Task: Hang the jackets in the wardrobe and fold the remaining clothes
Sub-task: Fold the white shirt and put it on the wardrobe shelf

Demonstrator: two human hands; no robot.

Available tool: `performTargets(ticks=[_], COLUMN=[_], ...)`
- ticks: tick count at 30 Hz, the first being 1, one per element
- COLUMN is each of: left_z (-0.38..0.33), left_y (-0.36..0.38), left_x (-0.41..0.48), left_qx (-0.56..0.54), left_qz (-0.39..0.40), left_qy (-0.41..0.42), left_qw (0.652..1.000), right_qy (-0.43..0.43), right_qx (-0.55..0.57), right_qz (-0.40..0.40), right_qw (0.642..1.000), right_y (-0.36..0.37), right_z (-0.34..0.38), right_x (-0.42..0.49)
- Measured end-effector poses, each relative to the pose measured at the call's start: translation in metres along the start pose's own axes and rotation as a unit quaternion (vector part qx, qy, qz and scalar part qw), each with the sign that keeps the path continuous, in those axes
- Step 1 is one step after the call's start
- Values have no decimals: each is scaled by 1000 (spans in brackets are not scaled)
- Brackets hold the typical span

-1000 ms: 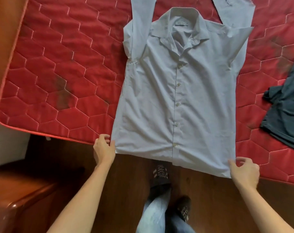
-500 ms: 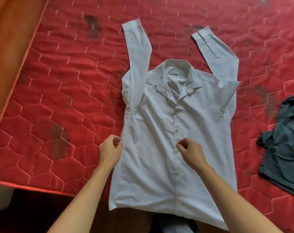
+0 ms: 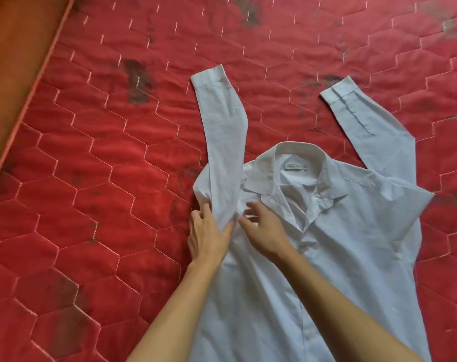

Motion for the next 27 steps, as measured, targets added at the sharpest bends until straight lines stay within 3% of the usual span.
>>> performTargets(ticks=[4,7,9,12,16,18,19,20,23,24,27], left_z=[8,31,51,73,89,93,94,99,119,124,139], left_y=[-3,-15,-26,-51,-98,-120,-129,-136,-152,-153,-157], left_x=[17,41,53,72,114,137,147,158,185,191,199], left_qx=[-9,-216,-365,-453,-593,-631,-638,-625,-521,-511,-572], left_qz=[-26,76,202,330,345,339,332,319,282,294,354], left_qy=[9,-9,-94,-148,-188,-201,-206,-207,-193,-185,-183], left_qw=[1000,973,904,815,702,668,664,682,782,786,717], right_qy=[14,27,43,31,-14,-89,-133,-172,-262,-289,-343], right_qx=[90,140,166,136,31,-54,-103,-146,-238,-251,-240], right_qz=[-14,-39,-34,-6,-8,-7,6,19,55,63,109], right_qw=[996,989,985,990,999,995,986,974,934,922,901], right_y=[31,51,70,105,150,173,186,197,223,230,255], right_z=[15,35,52,88,137,156,163,168,186,194,210], right_x=[30,48,58,72,91,100,103,104,101,98,89])
Point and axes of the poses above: each hand's wrist, its own x-axis towards the middle knuckle, its own y-axis out of the palm, z = x × y, the point moved 7 cm from there along x, towards the middle knuckle, and after that the axes turned 10 degrees about -y, right-handed, at the moved point
